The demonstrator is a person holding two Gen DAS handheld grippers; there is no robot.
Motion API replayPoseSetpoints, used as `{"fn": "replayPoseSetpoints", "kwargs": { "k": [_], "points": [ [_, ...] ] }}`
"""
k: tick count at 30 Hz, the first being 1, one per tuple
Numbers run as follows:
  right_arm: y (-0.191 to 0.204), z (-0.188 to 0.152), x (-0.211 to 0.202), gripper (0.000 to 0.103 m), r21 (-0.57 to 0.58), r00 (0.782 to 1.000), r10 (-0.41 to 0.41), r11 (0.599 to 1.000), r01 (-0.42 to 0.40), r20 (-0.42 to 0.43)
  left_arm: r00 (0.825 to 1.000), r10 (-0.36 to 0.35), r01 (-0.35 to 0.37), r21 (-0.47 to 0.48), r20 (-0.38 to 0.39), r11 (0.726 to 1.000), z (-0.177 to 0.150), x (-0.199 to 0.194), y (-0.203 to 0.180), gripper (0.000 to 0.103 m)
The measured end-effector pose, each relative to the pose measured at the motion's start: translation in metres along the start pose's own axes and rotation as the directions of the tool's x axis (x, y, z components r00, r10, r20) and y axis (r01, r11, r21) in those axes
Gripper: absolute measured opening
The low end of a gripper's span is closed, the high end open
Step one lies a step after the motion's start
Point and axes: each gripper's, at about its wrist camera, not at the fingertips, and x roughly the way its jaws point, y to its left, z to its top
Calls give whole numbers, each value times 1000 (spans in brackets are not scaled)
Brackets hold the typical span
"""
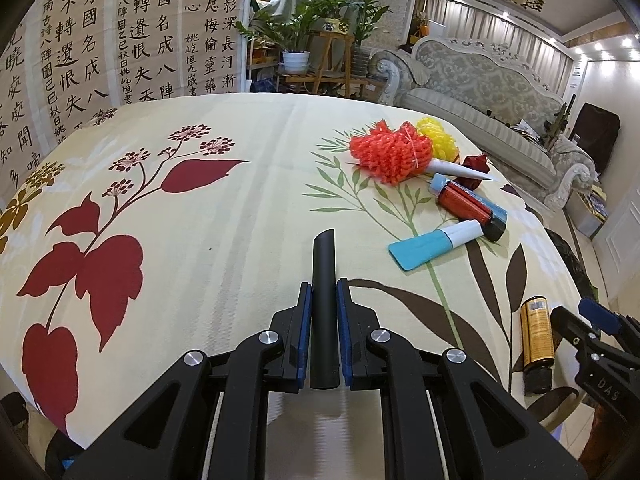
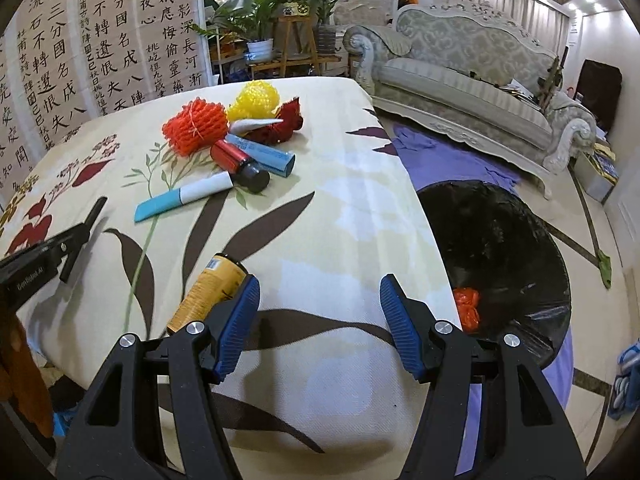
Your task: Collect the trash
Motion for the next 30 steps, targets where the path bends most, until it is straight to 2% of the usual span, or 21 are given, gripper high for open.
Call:
{"fn": "replayPoseSetpoints", "kwargs": {
  "k": [8, 15, 18, 30],
  "points": [
    [33, 6, -4, 61, -35, 996, 85, 996, -85, 4, 1000, -4, 4, -14, 6, 1000, 0, -3, 7, 13],
    [58, 7, 8, 61, -71, 991, 128, 989, -129, -31, 1000, -2, 2, -29, 4, 1000, 0, -2, 15, 13],
    [65, 11, 5, 61, -76, 990, 143, 987, -144, -20, 1000, 1, -1, -37, 4, 999, -1, -2, 19, 13],
    [125, 30, 13, 61, -147, 967, 253, 956, -254, -25, 998, 62, -60, -77, 26, 995, 3, -10, 56, 13]
  ]
}}
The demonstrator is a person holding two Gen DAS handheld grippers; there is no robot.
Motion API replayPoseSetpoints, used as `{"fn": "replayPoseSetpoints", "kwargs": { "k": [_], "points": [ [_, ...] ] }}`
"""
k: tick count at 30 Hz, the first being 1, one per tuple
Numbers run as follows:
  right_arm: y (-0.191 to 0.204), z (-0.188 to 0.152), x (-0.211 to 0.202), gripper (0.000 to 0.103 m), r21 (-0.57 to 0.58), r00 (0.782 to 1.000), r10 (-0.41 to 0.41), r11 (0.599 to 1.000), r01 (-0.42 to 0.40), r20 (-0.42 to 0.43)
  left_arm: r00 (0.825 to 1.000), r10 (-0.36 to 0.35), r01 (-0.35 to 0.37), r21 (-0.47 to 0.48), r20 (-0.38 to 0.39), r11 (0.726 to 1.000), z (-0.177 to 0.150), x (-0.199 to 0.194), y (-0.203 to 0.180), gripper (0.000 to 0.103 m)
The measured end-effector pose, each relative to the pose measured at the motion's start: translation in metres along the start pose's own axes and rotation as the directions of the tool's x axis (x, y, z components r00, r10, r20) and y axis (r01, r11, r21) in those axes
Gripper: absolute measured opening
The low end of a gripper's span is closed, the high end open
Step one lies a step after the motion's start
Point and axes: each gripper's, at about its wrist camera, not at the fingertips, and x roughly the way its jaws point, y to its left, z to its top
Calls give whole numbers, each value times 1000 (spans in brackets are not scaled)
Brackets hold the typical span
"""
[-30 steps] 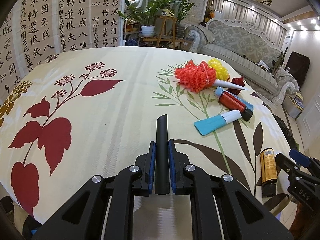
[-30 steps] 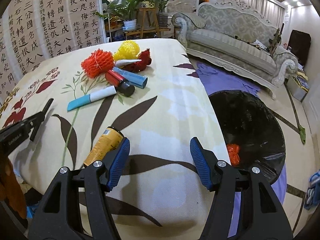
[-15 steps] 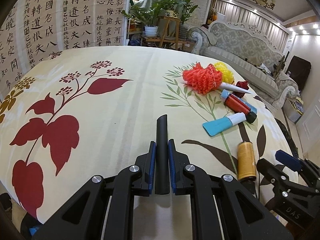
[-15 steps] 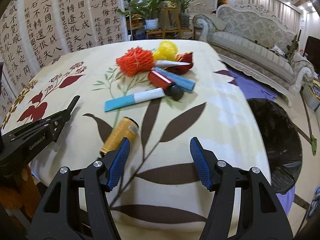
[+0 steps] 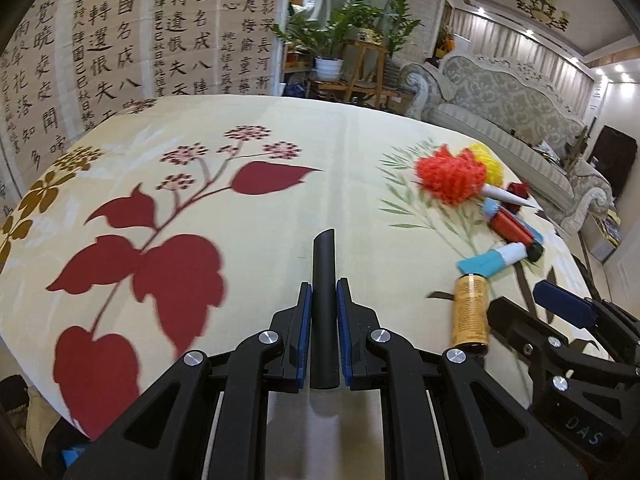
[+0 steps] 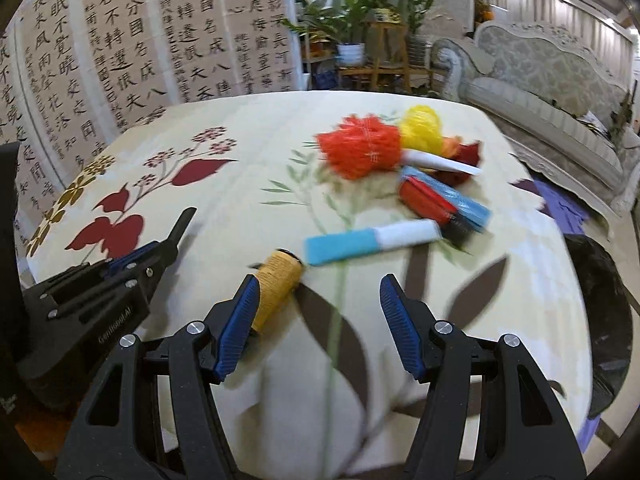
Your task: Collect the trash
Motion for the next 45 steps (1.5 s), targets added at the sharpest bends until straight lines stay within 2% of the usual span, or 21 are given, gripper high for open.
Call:
{"fn": "replayPoseSetpoints", "kwargs": {
  "k": [3, 11, 19, 27, 33, 38, 45],
  "points": [
    [14, 6, 13, 61, -16, 1000, 15, 1000, -16, -12, 1000, 19, -19, -23, 0, 1000, 1, 0, 15, 13],
    [27, 2, 31, 58, -38, 998, -22, 999, 20, -60, 1000, 24, -24, -52, -3, 998, 2, 1, 34, 13],
    [18, -4, 27, 23, -45, 997, -64, 997, 62, -46, 1000, 3, -3, -45, -5, 999, 0, 3, 29, 13],
    [-2, -14, 11, 23, -23, 998, -60, 998, 60, -28, 1000, -3, 2, -24, -3, 1000, -3, -2, 16, 13],
    [-35, -19, -9, 23, 24, 994, -111, 994, 111, 10, 1000, -24, 23, 13, 13, 1000, -2, -8, -7, 13],
    [-72, -26, -27, 23, 87, 985, -167, 983, 164, 31, 998, -60, 59, 59, 25, 997, -2, -14, -38, 13],
    [-139, -39, -57, 23, 189, 960, -275, 947, 260, 57, 990, -140, 135, 152, 24, 979, -5, -19, -100, 13]
  ]
}}
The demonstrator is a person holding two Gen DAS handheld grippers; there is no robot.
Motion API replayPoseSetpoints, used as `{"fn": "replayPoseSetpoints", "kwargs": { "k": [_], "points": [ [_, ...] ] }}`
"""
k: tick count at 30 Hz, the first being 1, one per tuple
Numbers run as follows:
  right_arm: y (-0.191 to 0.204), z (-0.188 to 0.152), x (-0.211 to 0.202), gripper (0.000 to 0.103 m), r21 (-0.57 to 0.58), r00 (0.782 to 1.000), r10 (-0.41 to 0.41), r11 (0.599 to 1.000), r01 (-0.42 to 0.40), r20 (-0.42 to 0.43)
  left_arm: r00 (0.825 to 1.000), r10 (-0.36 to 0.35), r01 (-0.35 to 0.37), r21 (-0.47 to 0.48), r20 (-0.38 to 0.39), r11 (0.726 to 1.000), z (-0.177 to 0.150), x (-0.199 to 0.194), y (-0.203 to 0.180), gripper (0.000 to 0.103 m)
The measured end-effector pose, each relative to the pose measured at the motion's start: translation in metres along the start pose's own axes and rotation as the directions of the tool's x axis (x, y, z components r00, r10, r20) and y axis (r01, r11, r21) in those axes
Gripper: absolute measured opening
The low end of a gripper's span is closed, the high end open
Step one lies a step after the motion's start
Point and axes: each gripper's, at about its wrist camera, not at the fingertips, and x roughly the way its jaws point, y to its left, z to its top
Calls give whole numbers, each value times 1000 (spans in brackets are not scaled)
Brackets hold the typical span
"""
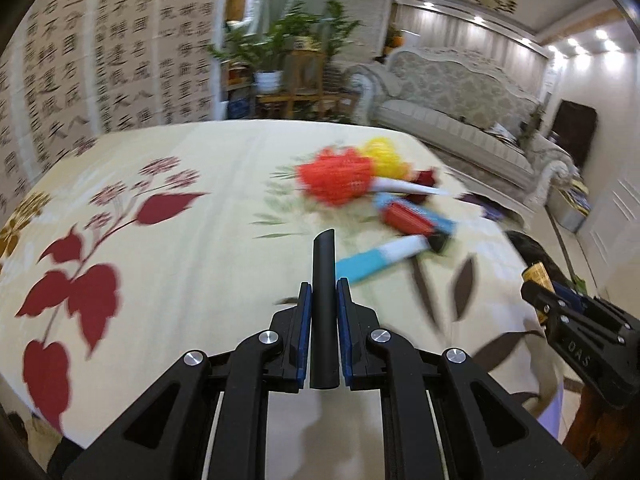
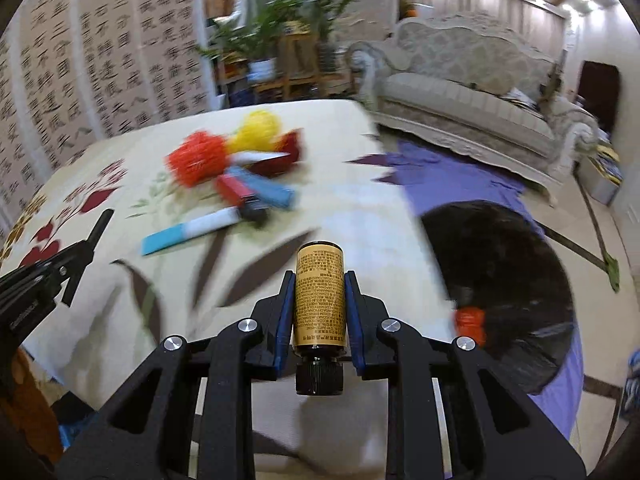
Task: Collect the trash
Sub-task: 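Carry the gold can and black tube over the black bin and release both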
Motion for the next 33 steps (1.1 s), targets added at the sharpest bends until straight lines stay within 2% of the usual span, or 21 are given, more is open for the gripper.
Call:
{"fn": "replayPoseSetpoints", "kwargs": {
  "k": [8, 16, 24, 33],
  "points": [
    [-75, 4, -3, 23, 93, 995, -98, 991, 95, 32, 992, -123, 120, 138, 17, 983, 12, 10, -90, 13],
    [-125, 6, 6, 23, 144, 987, -159, 978, 153, 34, 978, -207, 202, 223, 3, 954, 21, 27, -154, 13],
    [-159, 8, 23, 23, 187, 982, -188, 966, 181, 22, 970, -242, 241, 262, -30, 934, 29, 55, -197, 13],
    [-182, 13, 45, 25, 219, 986, -168, 962, 163, 5, 962, -263, 272, 307, -71, 912, 36, 88, -229, 14]
  ]
}}
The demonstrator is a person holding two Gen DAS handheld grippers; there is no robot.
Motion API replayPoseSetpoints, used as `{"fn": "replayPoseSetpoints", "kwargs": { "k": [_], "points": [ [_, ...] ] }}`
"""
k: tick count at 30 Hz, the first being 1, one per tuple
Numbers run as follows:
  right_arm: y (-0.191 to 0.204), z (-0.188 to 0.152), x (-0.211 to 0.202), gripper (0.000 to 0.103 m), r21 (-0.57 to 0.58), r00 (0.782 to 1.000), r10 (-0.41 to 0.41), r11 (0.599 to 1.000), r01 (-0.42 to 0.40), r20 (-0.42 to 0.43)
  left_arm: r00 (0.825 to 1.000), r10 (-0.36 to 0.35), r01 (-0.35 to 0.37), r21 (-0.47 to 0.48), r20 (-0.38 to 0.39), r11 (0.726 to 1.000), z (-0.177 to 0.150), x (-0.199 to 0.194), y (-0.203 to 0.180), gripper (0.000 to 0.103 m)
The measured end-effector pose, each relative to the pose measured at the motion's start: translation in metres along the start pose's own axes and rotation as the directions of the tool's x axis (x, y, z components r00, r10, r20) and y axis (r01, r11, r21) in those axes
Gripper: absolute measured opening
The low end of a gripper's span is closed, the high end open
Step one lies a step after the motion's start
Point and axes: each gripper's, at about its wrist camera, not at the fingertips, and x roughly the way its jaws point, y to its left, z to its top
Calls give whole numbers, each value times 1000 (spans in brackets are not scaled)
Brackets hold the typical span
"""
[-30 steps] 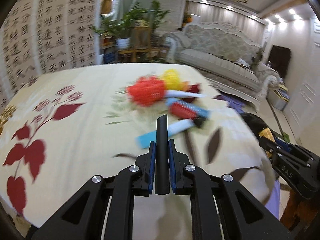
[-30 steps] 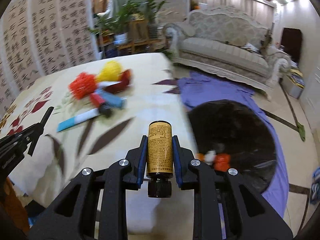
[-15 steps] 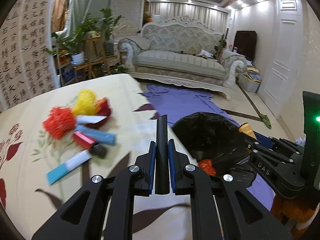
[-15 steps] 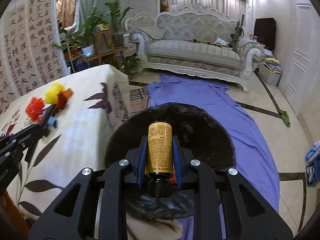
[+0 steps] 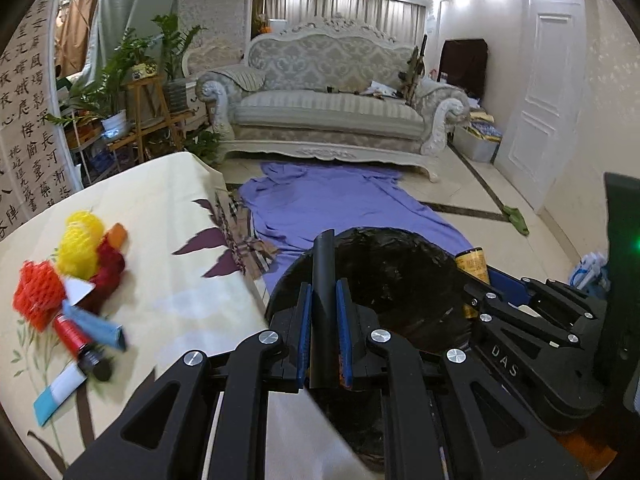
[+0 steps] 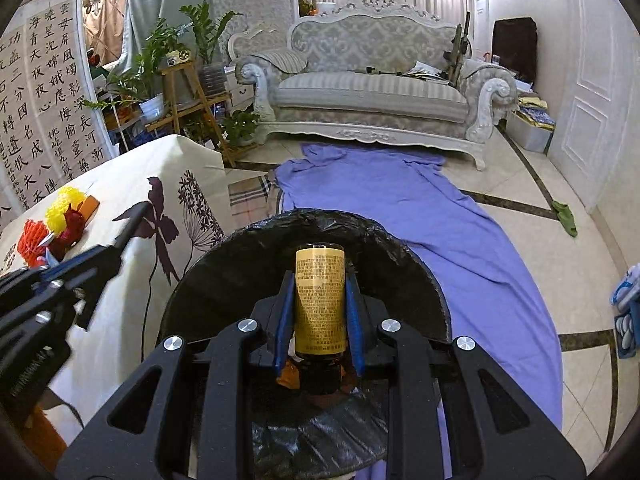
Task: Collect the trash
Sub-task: 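Carry the gold can and black tube over the black bin and release both, then grasp the blue-and-white tube with the left tool while the right tool approaches the red bottle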
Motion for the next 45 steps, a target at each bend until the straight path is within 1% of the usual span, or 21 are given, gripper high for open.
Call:
{"fn": "replayPoseSetpoints", "kwargs": {
  "k": [2, 3, 4, 7, 8, 9, 10, 15, 19, 22, 28, 32, 34, 39, 42, 44, 45],
  "points": [
    [-3, 2, 4, 29, 18, 1000, -2, 1000, 2, -8, 1000, 2, -2, -12, -17, 1000, 1, 8, 0, 21],
    [-4, 2, 4, 35, 26, 1000, -4, 1000, 4, -8, 1000, 4, -5, -22, -23, 1000, 1, 8, 2, 33],
    [-6, 2, 4, 38, 32, 1000, -5, 999, 6, -7, 1000, 6, -7, -41, -20, 999, 1, 7, 6, 43],
    [-5, 1, 0, 39, 32, 1000, -14, 999, 15, -5, 1000, 13, -13, -61, -5, 998, 0, 0, 11, 54],
    [-4, 0, -1, 39, 31, 1000, -17, 999, 18, -8, 1000, 18, -18, -61, -3, 998, -1, -3, 13, 56],
    [-3, -1, -2, 42, 31, 1000, -17, 999, 18, -9, 1000, 20, -21, -63, -3, 998, -1, -5, 14, 59],
    [-2, -1, -3, 44, 30, 1000, -16, 999, 16, -10, 1000, 23, -23, -71, -1, 997, -2, -10, 18, 60],
    [12, -5, -15, 46, 26, 1000, 11, 1000, -10, -13, 999, 44, -44, -95, -2, 995, -9, -25, 32, 62],
    [35, -8, -24, 47, -7, 999, 45, 999, -45, -12, 996, 85, -86, -112, -13, 990, -21, -40, 52, 62],
    [54, -13, -28, 48, -35, 997, 77, 996, -78, -28, 993, 120, -122, -131, -25, 984, -31, -51, 67, 62],
    [94, -23, -36, 48, -88, 988, 148, 984, -153, -53, 976, 208, -215, -165, -59, 963, -50, -70, 106, 62],
    [123, -27, -42, 49, -130, 981, 185, 973, -192, -62, 961, 262, -275, -196, -90, 941, -59, -75, 134, 62],
    [133, -27, -43, 49, -148, 978, 197, 968, -205, -65, 956, 276, -292, -206, -103, 934, -61, -75, 146, 62],
    [153, -24, -42, 50, -182, 973, 216, 957, -228, -80, 951, 276, -300, -192, -142, 934, -63, -67, 163, 62],
    [161, -23, -41, 50, -193, 971, 221, 953, -235, -91, 956, 238, -271, -200, -173, 941, -63, -61, 170, 62],
    [166, -23, -40, 50, -203, 969, 226, 949, -242, -96, 955, 217, -256, -194, -203, 947, -64, -54, 172, 62],
    [168, -23, -40, 50, -208, 969, 228, 947, -244, -98, 955, 218, -255, -185, -201, 949, -63, -53, 173, 62]
  ]
}}
